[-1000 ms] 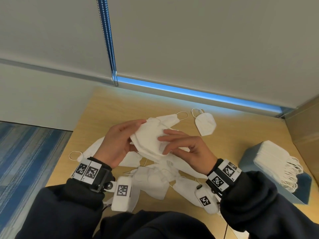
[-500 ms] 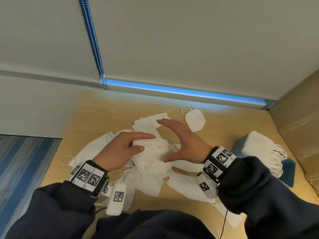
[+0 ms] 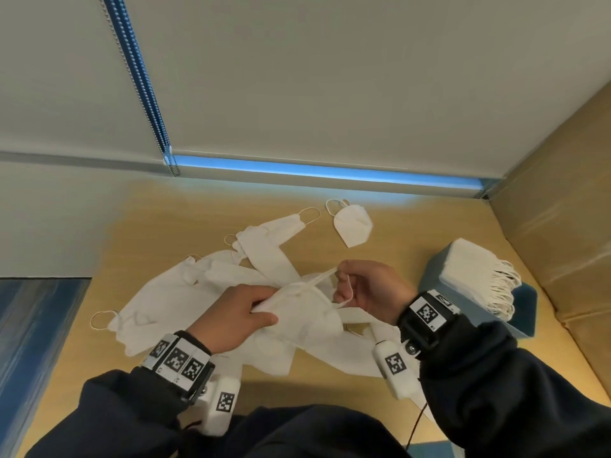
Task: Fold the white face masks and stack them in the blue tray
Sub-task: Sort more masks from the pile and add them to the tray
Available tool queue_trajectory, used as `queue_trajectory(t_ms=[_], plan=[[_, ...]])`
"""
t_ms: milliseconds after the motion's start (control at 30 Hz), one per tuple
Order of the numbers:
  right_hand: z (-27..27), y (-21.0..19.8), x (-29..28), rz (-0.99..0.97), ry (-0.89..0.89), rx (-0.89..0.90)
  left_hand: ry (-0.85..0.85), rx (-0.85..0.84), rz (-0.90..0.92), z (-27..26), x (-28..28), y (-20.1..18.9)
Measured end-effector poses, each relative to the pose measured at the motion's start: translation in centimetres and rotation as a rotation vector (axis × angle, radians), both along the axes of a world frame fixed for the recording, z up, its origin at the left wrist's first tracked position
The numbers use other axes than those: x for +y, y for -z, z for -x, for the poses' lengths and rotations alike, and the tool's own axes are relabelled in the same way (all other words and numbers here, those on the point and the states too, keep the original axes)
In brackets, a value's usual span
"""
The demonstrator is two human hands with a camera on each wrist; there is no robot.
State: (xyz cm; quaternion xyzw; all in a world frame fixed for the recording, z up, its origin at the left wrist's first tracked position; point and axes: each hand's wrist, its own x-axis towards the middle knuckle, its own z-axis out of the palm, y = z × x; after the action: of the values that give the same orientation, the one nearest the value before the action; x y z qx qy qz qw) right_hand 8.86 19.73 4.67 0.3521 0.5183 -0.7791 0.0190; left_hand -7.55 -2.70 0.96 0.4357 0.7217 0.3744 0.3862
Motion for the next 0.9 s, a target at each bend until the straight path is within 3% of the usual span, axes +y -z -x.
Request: queue_trajectory(t_ms=[167, 333, 533, 733, 900], plan=[[-2.5, 0.8, 1.3, -0.295, -0.133, -0.042, -0.005, -0.04, -0.078, -1.5, 2.1, 0.5], [-6.1, 0.7, 3.5, -0.382, -0.075, -0.126, 0.013, 0.041, -0.111, -3.1, 4.7, 0.2], [-11.1, 0.1, 6.2, -0.327, 0.173, -0.028, -0.025, 0.113, -0.128, -6.0, 9.1, -0.3], [-18.1, -1.9, 10.6, -0.434, 0.313, 0.037, 0.139, 0.377, -0.251, -9.2, 16.9, -2.3], [-24.1, -2.5, 15.1, -0.528, 0.453, 0.052, 0.291, 0.495, -0.4, -13.7, 25.1, -2.9]])
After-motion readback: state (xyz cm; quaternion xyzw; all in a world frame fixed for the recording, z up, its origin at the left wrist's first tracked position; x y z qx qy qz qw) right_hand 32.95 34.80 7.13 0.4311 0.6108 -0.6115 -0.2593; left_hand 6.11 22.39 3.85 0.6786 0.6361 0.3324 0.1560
